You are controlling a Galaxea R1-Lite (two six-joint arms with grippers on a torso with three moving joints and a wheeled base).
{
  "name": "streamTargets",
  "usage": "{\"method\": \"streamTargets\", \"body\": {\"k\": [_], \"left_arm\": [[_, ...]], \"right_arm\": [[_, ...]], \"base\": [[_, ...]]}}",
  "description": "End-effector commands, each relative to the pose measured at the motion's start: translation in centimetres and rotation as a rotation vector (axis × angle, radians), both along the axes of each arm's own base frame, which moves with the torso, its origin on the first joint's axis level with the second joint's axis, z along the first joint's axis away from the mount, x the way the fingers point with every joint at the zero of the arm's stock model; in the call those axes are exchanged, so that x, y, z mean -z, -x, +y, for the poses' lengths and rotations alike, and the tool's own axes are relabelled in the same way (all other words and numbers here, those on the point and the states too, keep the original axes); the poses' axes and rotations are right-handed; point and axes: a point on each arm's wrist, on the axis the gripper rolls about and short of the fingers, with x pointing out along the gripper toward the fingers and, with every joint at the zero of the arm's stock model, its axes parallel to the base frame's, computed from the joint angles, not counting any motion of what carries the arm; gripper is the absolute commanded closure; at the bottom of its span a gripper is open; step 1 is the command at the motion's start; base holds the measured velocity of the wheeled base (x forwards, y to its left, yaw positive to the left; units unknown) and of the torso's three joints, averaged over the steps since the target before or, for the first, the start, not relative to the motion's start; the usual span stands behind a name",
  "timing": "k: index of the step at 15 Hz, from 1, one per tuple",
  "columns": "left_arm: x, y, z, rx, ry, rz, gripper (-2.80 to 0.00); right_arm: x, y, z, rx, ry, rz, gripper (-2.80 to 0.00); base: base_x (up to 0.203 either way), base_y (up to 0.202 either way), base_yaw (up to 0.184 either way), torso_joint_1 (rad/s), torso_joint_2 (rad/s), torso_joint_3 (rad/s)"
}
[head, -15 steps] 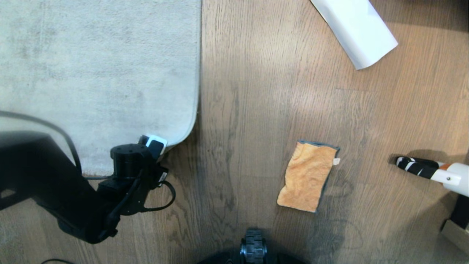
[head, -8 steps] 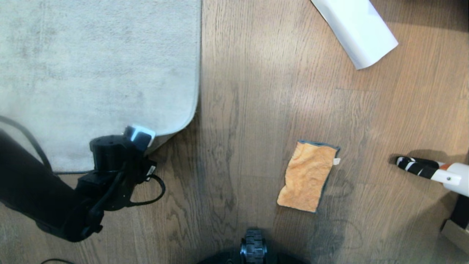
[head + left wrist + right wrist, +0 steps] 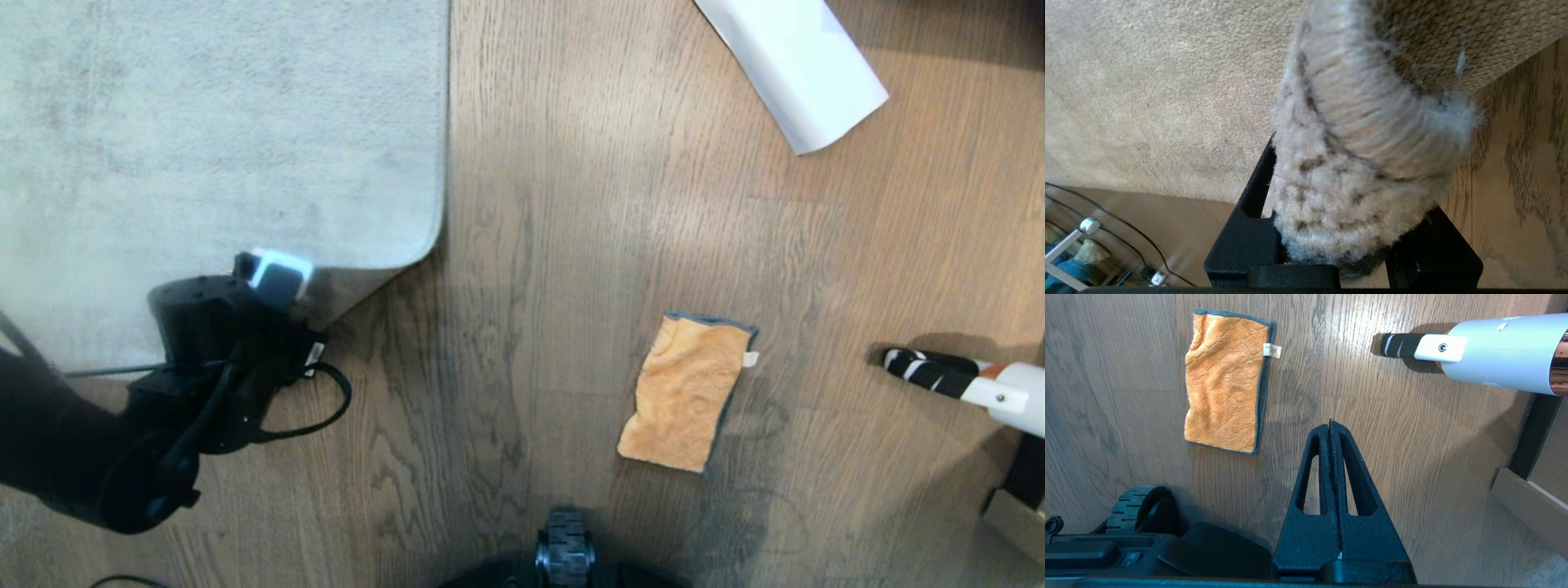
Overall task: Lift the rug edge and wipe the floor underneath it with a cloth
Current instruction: Lift up the carpet
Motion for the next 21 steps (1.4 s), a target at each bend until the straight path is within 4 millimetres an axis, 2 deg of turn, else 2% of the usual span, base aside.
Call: {"method": "streamTargets", "body": {"k": [1, 7, 10, 21], "left_arm": [[-1.0, 0.4, 0.1, -0.001, 0.008, -0.038, 0.00], [-1.9, 0.8, 1.1, -0.031, 0.004, -0.065, 0.00], [-2.8, 1.1, 2.2, -0.067, -0.009, -0.079, 0.00], [-9.2, 1.8, 5.6, -0.189, -0.055, -0.200, 0.00]], "right_arm": [[0.0, 0.0, 0.0, 0.001, 0.000, -0.001, 0.00], [0.0, 0.0, 0.0, 0.001, -0.001, 0.000, 0.00], [0.0, 0.0, 0.0, 0.000, 0.000, 0.000, 0.00], [0.0, 0.0, 0.0, 0.001, -0.001, -0.001, 0.00]], "base": [[0.000, 0.000, 0.000, 0.000, 0.00, 0.000], [0.000, 0.000, 0.000, 0.000, 0.00, 0.000], [0.000, 0.000, 0.000, 0.000, 0.00, 0.000], [0.000, 0.000, 0.000, 0.000, 0.00, 0.000]]}}
